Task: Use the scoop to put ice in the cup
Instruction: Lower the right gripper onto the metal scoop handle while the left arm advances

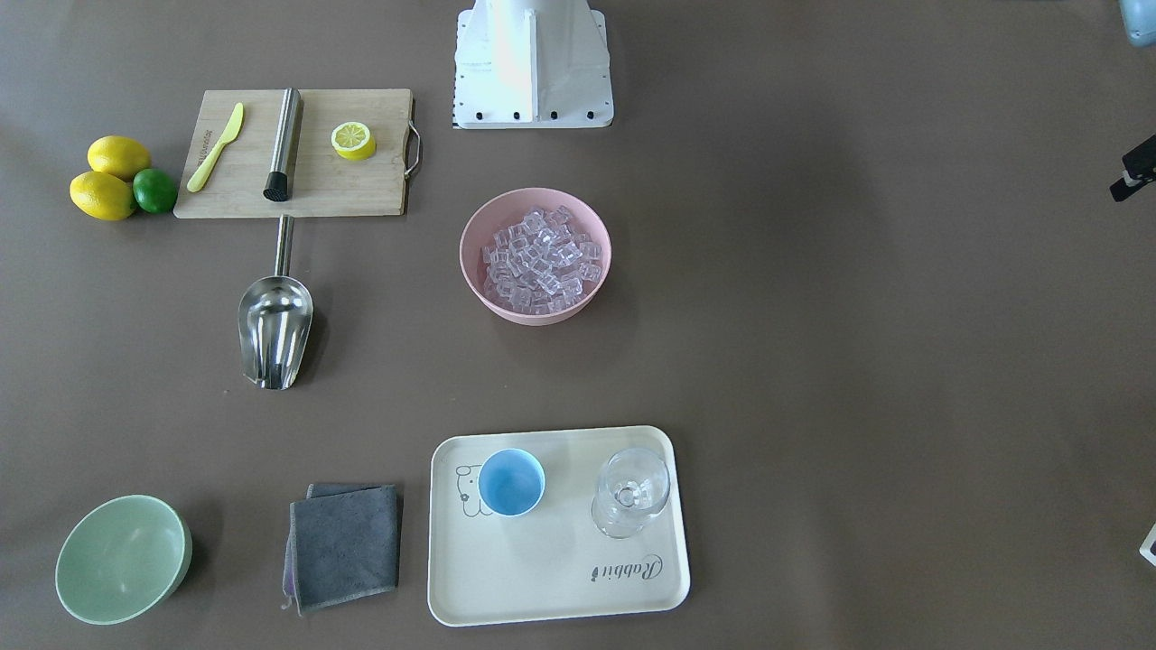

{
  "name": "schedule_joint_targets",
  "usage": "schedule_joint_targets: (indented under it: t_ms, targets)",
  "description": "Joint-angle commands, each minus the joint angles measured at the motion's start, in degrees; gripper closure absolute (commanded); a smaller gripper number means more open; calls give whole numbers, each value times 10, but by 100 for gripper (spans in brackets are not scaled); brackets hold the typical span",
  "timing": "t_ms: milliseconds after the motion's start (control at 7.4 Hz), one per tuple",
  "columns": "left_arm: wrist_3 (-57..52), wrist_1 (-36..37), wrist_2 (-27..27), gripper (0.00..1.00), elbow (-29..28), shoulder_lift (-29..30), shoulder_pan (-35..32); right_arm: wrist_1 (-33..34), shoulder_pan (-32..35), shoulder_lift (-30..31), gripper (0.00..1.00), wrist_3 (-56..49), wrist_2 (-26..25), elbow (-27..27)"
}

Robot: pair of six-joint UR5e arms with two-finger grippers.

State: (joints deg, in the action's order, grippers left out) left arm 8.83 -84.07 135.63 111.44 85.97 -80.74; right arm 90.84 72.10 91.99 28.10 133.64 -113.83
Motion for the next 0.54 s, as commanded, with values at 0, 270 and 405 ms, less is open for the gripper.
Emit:
schedule_joint_targets:
  t_ms: [0, 270, 405]
  targets:
    - [2, -88, 1, 2, 19, 19, 64, 7, -138, -34, 0, 191, -13, -56]
    - [6, -170, 30, 2, 21, 18, 96, 7, -235, -71, 0, 289, -64, -61]
    - [5, -261, 31, 2, 19, 14, 145, 5, -278, -80, 0, 309, -101, -61]
